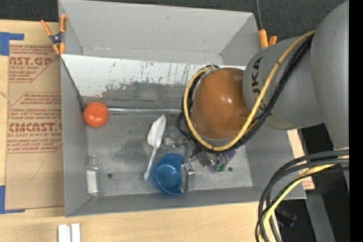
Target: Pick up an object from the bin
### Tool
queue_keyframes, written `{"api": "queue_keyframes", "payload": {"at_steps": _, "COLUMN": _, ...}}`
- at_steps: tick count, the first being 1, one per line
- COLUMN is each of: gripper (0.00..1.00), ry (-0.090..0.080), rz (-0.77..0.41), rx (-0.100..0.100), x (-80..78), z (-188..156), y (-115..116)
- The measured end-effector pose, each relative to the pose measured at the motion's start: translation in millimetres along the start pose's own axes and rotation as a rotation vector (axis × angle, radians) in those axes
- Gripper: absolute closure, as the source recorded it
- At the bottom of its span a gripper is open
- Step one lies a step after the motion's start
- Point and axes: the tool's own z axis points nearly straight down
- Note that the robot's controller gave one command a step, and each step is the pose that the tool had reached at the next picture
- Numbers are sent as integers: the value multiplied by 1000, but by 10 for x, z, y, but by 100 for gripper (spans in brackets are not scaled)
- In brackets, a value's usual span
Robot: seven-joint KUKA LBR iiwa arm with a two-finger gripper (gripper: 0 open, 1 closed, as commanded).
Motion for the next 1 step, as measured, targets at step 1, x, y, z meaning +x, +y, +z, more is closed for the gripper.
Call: {"api": "queue_keyframes", "payload": {"at_steps": 1, "gripper": 0, "ry": -9, "rz": 360, "rx": -7, "x": 45, "z": 284, "y": -36}}
